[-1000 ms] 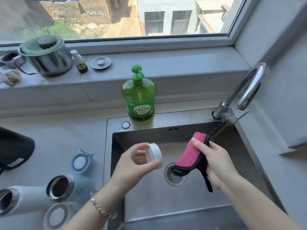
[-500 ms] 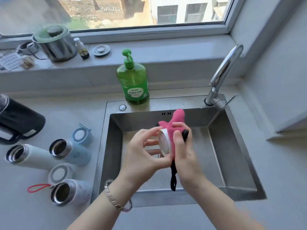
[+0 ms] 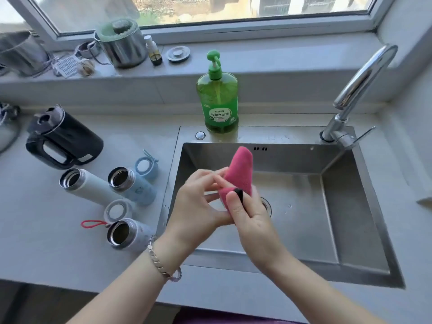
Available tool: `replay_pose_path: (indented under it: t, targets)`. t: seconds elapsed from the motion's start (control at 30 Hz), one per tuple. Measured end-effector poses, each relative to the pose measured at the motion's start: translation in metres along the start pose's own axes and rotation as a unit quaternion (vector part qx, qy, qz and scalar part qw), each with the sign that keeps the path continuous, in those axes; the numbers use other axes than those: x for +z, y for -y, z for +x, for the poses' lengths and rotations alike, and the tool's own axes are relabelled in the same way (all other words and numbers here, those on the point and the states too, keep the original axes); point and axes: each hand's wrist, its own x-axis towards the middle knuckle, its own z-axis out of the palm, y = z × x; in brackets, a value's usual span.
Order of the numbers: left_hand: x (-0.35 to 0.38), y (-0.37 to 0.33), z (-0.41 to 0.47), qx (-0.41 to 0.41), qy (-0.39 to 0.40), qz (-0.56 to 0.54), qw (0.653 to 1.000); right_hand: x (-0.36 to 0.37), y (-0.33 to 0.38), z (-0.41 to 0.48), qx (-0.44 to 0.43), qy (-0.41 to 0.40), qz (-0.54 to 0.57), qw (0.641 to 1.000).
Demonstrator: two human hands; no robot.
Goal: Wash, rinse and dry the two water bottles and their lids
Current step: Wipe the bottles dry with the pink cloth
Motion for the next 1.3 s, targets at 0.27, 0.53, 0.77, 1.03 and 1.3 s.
replay_pose_path:
  t: [0.27,0.53,0.77,1.03,1.3]
  targets:
    - [-0.071,0.030,0.007,0.113,0.048,0.067,0.990,0.062,-0.002,0.039,0.070,-0.051,0.075,0.993]
    - [-0.164,0.064,0.021,0.179,0.136,0.092,0.970,0.138,-0.005,0.067,0.225,-0.073,0.277,0.932]
    - [-0.209,0.078,0.023,0.038,0.228,-0.033,0.972,0.190,-0.023,0.069,0.212,-0.170,0.247,0.930]
    - [-0.227,0.092,0.012,0.021,0.138,-0.189,0.972,0.209,-0.021,0.076,0.193,-0.225,0.195,0.935]
    - [-0.210,0.092,0.016,-0.147,0.021,-0.376,0.915,0.189,-0.010,0.057,-0.016,-0.216,0.002,0.976]
